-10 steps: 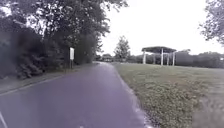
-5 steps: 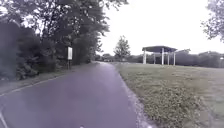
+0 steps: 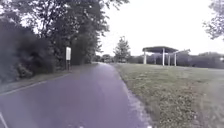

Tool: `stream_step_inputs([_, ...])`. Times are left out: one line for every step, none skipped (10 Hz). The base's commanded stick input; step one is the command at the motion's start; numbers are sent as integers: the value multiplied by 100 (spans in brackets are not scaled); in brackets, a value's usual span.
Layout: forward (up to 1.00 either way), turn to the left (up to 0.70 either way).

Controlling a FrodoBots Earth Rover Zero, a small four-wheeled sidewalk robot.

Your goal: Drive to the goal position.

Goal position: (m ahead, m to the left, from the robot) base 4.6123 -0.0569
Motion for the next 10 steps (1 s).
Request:
stream_step_inputs([70, 0])
stream_step_inputs([70, 0])
stream_step_inputs([70, 7])
stream_step_inputs([70, 13])
stream_step_inputs([70, 12])
stream_step_inputs([70, 10])
stream_step_inputs([70, 9])
stream_step_inputs([70, 13])
stream_step_inputs([70, 13])
stream_step_inputs([70, 6])
